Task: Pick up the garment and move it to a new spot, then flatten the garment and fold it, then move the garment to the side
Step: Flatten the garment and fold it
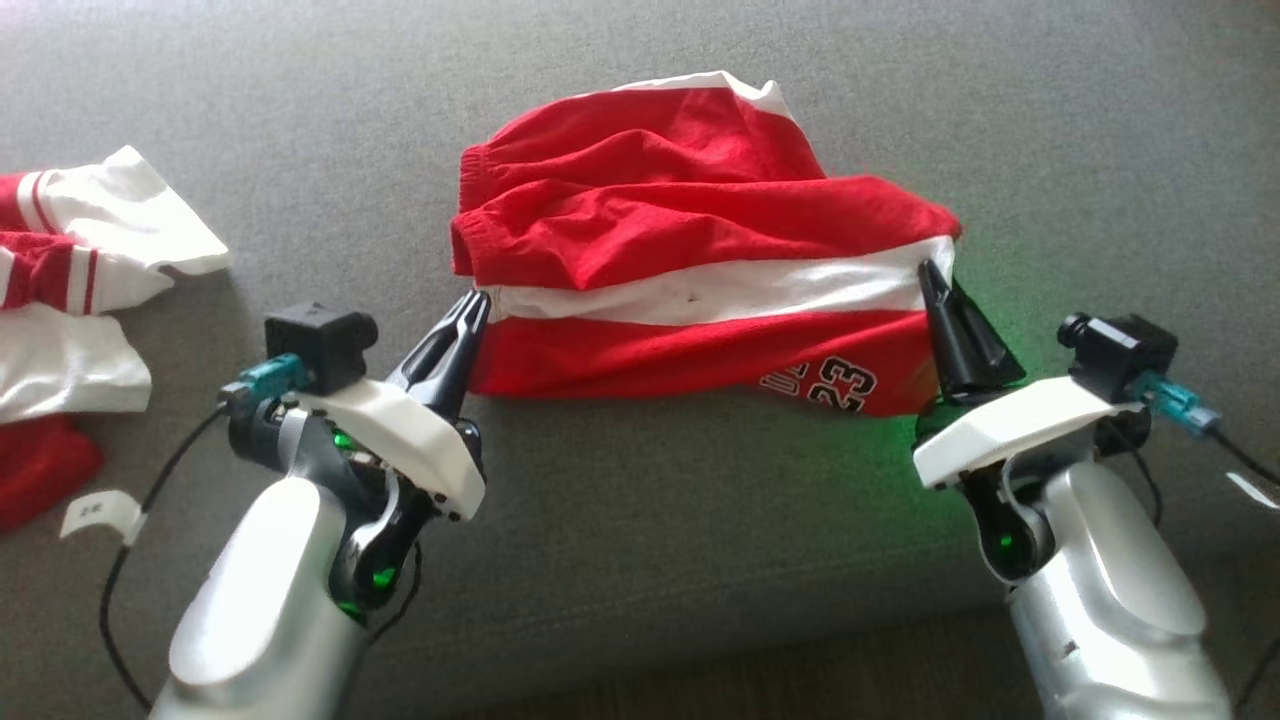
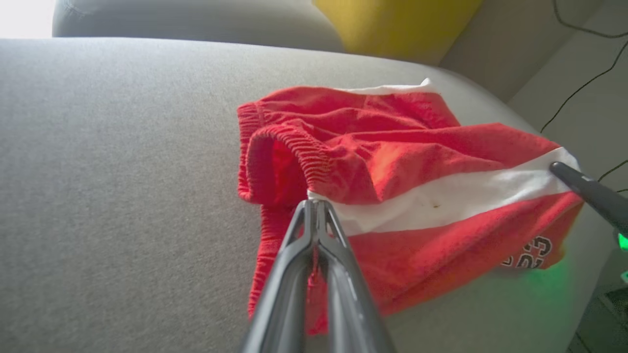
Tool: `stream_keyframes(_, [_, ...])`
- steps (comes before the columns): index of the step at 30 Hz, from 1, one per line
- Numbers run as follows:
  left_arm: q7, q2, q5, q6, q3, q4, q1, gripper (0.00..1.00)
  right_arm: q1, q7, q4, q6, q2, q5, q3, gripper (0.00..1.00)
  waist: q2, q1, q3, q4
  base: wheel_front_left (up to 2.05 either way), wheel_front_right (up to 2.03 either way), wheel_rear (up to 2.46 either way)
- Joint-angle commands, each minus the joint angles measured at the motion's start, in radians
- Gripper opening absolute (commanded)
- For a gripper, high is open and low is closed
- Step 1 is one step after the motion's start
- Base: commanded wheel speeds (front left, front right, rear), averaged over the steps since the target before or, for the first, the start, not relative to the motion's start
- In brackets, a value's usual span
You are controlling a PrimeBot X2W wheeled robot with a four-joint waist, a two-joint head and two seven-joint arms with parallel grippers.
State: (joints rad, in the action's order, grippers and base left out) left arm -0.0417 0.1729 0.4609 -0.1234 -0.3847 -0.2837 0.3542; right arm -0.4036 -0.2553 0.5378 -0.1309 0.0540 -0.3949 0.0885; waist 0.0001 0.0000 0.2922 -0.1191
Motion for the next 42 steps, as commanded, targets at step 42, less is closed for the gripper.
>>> stream_keyframes(42, [0.145, 0.087, 0.283, -0.006, 0.119, -0.120, 1.111, 0.00, -1.052, 0.059, 0.006, 0.000, 0.120, -0.132, -0.029, 0.00, -0.0001, 0.0000, 0.237, -0.013, 0.00, 0.00, 0.00])
